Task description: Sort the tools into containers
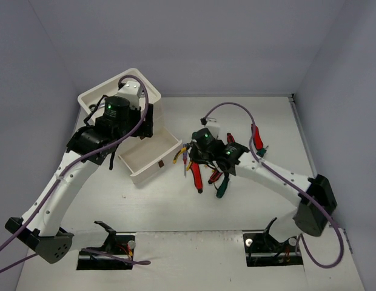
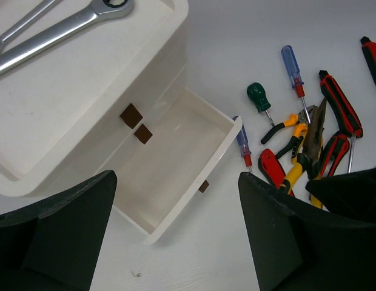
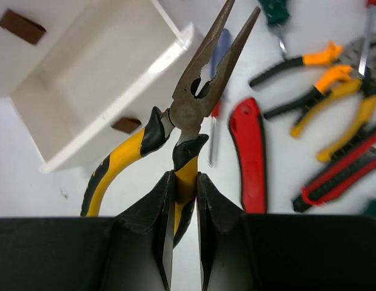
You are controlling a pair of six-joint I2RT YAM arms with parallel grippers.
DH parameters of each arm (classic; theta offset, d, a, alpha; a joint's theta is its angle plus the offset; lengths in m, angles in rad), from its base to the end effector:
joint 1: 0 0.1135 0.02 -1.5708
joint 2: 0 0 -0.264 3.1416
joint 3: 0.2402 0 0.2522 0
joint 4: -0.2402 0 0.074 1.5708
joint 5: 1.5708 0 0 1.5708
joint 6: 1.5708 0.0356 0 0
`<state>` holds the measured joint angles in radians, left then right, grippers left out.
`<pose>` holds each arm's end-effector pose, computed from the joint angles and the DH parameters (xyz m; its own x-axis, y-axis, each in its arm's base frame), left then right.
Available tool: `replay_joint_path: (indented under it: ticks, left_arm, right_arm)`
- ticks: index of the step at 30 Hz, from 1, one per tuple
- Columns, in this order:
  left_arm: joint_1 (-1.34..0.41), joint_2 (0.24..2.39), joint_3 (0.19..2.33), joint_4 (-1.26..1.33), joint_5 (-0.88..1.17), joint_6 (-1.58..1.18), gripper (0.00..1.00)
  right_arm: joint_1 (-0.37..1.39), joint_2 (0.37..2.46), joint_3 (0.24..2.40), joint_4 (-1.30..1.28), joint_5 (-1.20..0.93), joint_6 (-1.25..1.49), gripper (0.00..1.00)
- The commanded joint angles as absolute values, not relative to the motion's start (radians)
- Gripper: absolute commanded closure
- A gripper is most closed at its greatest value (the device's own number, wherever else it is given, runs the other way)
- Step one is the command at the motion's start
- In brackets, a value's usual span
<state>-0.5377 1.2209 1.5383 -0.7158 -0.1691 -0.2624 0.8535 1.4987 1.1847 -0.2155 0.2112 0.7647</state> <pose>0.2127 -0.1198 0.4526 -0.4182 -0.0483 -0.9071 0.2725 0.9459 -0.1760 0.2333 0.2561 0.3033 -0.6674 0.2647 -0.6961 -0.2160 0.8257 0.5211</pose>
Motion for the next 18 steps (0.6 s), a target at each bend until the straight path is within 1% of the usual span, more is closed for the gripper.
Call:
replay_joint_path:
  ticks: [1, 7, 13, 14, 18]
  left_arm:
    - [-0.544, 1.162, 1.552, -0.694, -0.257, -0.234, 0.22]
    - [-0.541, 1.123, 1.533, -0.722, -0.325, -0.215, 0.22]
    - [-0.537, 1.089, 1.514, -0.744, -0.360, -0.212, 0.22]
    - [-0.536, 1.084, 1.511, -0.745, -0.361, -0.213, 0.22]
    - [-0.535, 1.072, 1.502, -0.752, -0.359, -0.216, 0.21]
  right_arm:
    - [0.869, 1.659, 1.418, -0.127, 0.293, 0.775, 1.00]
    - [0.887, 1.917, 1.655, -0.126, 0.294, 0.787, 1.00]
    - [0.906, 2.097, 1.803, -0.125, 0.281, 0.814, 0.99]
    - [0.909, 2.114, 1.833, -0.126, 0.280, 0.816, 0.92]
    - [0.920, 2.155, 1.892, -0.126, 0.287, 0.807, 0.57]
